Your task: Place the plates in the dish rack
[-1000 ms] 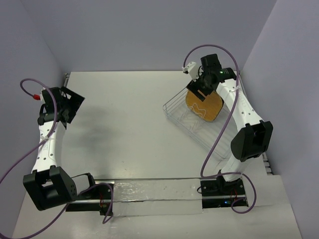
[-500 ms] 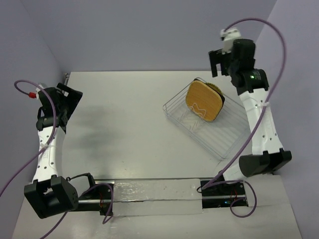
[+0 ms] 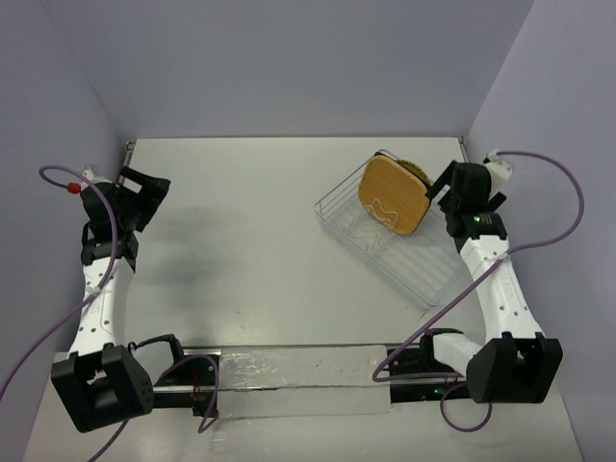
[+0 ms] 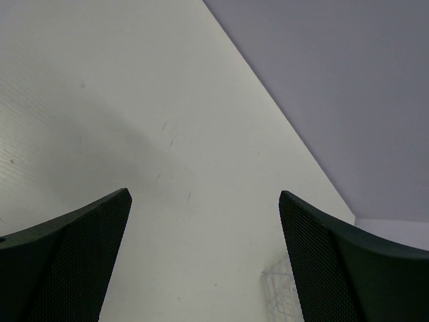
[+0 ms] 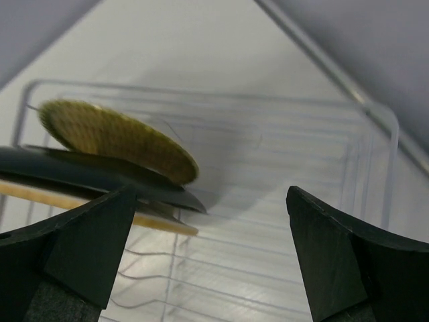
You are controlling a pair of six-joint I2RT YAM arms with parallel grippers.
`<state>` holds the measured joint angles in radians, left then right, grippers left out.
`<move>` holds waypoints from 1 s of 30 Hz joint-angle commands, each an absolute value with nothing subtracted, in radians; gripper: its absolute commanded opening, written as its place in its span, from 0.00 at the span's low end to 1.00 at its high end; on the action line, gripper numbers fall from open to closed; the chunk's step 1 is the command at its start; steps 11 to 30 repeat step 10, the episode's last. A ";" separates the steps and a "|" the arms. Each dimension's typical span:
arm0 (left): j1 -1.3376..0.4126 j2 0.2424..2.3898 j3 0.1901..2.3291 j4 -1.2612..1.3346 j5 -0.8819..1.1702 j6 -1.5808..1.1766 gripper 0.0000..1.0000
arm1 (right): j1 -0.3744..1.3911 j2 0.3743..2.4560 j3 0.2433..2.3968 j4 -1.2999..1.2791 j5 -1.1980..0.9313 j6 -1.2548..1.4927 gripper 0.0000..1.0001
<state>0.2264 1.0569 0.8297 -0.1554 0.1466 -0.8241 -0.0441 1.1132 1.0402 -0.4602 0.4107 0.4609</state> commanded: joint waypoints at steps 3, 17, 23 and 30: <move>0.232 1.045 0.842 -0.022 0.210 -0.796 0.99 | -0.046 0.889 0.894 -0.264 0.522 0.564 1.00; 0.230 1.049 0.836 -0.017 0.207 -0.801 0.99 | -0.046 0.791 0.814 -0.211 0.570 0.516 1.00; 0.230 1.049 0.836 -0.017 0.207 -0.801 0.99 | -0.046 0.791 0.814 -0.211 0.570 0.516 1.00; 0.230 1.049 0.836 -0.017 0.207 -0.801 0.99 | -0.046 0.791 0.814 -0.211 0.570 0.516 1.00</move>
